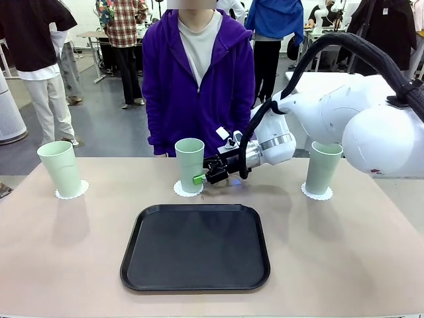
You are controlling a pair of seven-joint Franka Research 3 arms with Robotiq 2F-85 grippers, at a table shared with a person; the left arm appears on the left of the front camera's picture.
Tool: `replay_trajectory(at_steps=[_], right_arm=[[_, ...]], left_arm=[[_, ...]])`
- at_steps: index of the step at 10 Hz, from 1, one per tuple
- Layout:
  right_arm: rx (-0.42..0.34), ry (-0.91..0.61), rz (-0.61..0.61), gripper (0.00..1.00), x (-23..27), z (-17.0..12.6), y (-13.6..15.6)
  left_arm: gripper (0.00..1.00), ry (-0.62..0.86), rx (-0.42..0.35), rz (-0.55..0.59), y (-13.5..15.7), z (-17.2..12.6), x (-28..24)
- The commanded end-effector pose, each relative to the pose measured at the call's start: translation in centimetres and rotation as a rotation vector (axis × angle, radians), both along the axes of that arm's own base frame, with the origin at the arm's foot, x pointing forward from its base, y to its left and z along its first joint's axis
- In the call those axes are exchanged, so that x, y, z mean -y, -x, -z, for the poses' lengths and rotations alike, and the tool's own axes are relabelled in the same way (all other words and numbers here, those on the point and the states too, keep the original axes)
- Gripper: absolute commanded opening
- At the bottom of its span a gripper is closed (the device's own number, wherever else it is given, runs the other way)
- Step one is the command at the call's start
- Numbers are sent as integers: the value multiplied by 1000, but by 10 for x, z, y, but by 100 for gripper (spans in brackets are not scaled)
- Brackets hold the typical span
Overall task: Place coasters on the table and set cups on them.
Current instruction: Take one Reusable plastic cup from the Flat Tray and place it on a coaster set by the human.
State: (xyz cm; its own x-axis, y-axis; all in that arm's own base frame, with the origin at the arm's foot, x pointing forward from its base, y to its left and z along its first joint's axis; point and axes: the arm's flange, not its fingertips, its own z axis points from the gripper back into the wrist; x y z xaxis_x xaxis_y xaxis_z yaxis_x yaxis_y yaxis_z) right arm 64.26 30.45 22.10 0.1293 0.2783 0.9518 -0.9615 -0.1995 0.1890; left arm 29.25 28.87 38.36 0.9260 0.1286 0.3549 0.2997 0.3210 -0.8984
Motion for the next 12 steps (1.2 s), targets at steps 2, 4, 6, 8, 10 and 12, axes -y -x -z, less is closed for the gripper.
replay_trajectory(at_steps=[2, 4, 6, 8, 10, 12], right_arm=[[-21, 55, 3, 100, 6, -9, 10], [-18, 98, 18, 100, 13, -20, 17], [-25, 143, 35, 100, 25, -32, 25], [-20, 190, 52, 100, 37, -50, 31], [-41, 269, 89, 100, 51, -83, 39], [-31, 405, 122, 100, 55, -131, 55]], left_arm=[[100, 2, 7, -5, 2, -1, -1], [100, 2, 7, -5, 2, -1, -1], [100, 2, 7, -5, 2, -1, -1], [100, 2, 7, -5, 2, -1, -1], [100, 2, 7, -5, 2, -1, -1], [100, 2, 7, -5, 2, -1, -1]])
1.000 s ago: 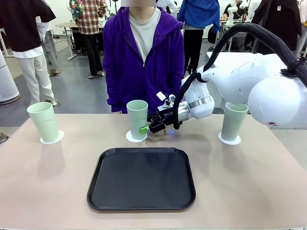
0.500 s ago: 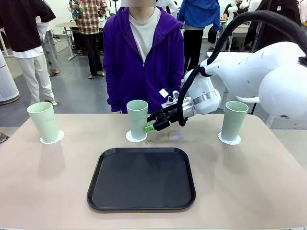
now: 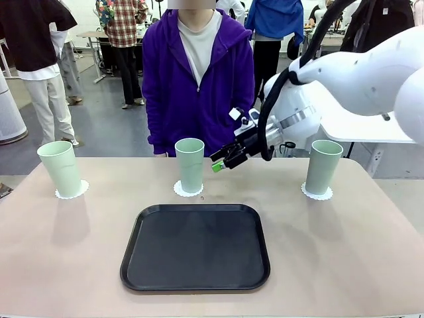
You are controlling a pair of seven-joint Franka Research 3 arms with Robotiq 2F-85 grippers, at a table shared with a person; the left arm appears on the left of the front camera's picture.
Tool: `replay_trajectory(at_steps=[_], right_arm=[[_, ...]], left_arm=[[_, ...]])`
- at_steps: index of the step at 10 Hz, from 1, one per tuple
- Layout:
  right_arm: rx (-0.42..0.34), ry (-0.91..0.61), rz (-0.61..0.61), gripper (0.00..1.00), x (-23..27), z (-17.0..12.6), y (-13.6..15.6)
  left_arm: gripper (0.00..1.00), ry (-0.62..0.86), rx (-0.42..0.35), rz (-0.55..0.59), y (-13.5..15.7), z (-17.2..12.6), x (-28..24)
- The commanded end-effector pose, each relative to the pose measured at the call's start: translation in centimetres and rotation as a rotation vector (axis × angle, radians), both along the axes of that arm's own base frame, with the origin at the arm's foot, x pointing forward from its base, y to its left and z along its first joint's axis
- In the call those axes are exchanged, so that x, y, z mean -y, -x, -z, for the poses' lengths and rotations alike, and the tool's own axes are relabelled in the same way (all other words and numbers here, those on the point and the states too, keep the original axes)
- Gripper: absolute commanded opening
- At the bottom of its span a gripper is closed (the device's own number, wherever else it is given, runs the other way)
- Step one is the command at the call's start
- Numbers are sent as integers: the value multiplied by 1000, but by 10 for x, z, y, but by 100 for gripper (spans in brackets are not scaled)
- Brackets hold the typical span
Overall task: Place coasters on the table and set cups on them.
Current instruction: Take one Reusable plastic cup from the Flat Tray and place it on a coaster set by the human.
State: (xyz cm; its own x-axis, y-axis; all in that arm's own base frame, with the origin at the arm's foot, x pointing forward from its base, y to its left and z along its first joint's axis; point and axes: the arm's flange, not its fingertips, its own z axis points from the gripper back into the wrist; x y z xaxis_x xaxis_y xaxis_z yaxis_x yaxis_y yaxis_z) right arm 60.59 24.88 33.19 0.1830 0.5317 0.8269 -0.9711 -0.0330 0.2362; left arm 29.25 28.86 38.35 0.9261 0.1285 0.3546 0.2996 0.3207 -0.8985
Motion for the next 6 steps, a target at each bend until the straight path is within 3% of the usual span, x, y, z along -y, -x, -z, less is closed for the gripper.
replay_trajectory(at_steps=[1, 4, 6], right_arm=[[-47, 220, 37, 100, 1, -50, 30], [-108, 517, 201, 100, 3, -106, 50], [-92, 629, 318, 100, -16, -136, 62]], left_arm=[[100, 2, 7, -5, 2, -2, -1], [100, 2, 7, -5, 2, -2, -1], [100, 2, 7, -5, 2, -2, -1]])
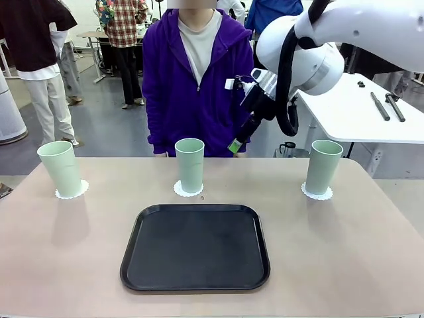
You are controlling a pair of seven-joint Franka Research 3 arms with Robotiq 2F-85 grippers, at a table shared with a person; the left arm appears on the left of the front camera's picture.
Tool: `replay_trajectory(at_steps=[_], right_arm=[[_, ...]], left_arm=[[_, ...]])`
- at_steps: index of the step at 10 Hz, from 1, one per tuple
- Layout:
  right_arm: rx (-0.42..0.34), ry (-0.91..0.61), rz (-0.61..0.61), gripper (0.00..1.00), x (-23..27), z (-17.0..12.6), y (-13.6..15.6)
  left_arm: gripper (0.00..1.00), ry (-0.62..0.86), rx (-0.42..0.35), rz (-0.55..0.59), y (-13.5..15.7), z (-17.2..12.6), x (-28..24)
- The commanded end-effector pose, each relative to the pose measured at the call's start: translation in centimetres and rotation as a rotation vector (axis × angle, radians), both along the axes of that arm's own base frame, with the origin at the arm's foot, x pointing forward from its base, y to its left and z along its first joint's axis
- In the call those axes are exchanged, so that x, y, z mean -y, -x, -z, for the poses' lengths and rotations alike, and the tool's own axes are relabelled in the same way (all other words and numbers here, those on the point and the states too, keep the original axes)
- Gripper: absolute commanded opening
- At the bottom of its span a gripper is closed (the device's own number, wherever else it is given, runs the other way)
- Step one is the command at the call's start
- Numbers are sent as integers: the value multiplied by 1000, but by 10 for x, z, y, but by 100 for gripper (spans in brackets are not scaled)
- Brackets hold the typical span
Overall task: Place coasters on the table and set cups on them.
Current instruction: Take one Reusable plastic cup from the Flat Tray and place it on a coaster set by the human.
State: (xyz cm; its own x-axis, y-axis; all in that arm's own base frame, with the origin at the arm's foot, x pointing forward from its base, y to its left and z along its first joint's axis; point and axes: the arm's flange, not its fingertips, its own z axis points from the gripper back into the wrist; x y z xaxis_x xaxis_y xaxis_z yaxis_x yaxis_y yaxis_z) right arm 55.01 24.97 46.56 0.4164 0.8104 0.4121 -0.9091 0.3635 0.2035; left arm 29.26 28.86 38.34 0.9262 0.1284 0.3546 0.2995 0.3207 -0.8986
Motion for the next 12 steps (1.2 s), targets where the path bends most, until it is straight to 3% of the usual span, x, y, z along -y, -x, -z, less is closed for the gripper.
replay_trajectory(at_steps=[1, 2, 3, 12], right_arm=[[10, 105, 77, 100, -20, -12, 11], [54, 135, 73, 100, -23, -20, 11], [8, 56, 40, 100, -10, -10, 7], [8, 56, 40, 100, -10, -10, 7]], left_arm=[[100, 2, 7, -5, 2, -2, -1], [100, 2, 7, -5, 2, -2, -1], [100, 2, 7, -5, 2, -2, -1], [100, 2, 7, -5, 2, -2, -1]])
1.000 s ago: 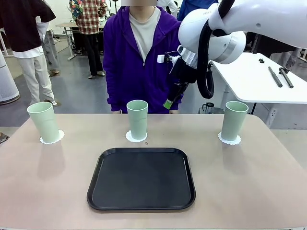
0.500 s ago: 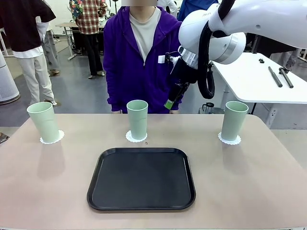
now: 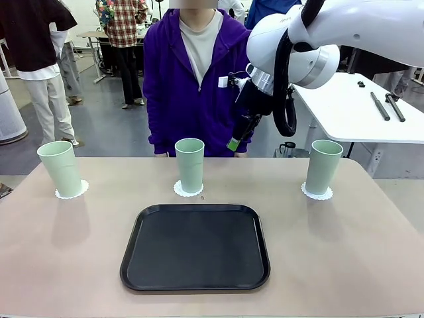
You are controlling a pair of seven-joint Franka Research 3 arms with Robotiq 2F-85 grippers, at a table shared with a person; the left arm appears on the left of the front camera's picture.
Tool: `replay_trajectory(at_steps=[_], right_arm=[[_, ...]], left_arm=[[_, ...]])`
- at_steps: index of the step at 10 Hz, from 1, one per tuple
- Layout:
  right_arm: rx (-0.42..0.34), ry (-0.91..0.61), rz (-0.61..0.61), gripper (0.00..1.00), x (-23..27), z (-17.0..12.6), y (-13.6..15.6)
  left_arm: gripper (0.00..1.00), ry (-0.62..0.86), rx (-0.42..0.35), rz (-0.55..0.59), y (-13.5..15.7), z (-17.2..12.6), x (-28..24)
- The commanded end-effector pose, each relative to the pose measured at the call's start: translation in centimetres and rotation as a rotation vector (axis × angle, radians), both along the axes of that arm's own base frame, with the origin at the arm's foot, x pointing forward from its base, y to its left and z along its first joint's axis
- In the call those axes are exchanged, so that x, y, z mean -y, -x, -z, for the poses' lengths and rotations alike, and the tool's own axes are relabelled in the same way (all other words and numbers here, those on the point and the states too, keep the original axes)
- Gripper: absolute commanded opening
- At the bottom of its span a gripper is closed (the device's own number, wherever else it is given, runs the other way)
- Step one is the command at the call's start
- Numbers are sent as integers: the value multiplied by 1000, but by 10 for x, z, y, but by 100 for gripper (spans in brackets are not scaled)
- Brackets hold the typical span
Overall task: Place coasters on the table and set cups on them.
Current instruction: Take one Reusable plastic cup from the Flat Tray and place it on a coaster set by the human.
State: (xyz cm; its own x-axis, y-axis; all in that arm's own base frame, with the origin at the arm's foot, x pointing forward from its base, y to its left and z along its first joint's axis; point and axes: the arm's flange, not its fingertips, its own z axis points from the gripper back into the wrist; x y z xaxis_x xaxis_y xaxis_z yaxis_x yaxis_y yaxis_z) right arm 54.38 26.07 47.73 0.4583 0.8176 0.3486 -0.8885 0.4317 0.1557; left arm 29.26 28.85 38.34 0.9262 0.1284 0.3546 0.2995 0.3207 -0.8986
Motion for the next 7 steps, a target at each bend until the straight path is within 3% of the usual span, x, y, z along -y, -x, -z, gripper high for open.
replay_trajectory(at_steps=[1, 3, 4, 7], right_arm=[[-7, -31, -19, 100, 1, 2, 0], [0, 0, 0, 100, 0, 0, 0], [33, 104, 126, 100, 28, -13, 23], [-35, 231, 379, 100, 101, -49, 69]], left_arm=[[100, 2, 7, -5, 2, -2, -1], [100, 2, 7, -5, 2, -2, -1], [100, 2, 7, -5, 2, -2, -1], [100, 2, 7, -5, 2, -2, -1]])
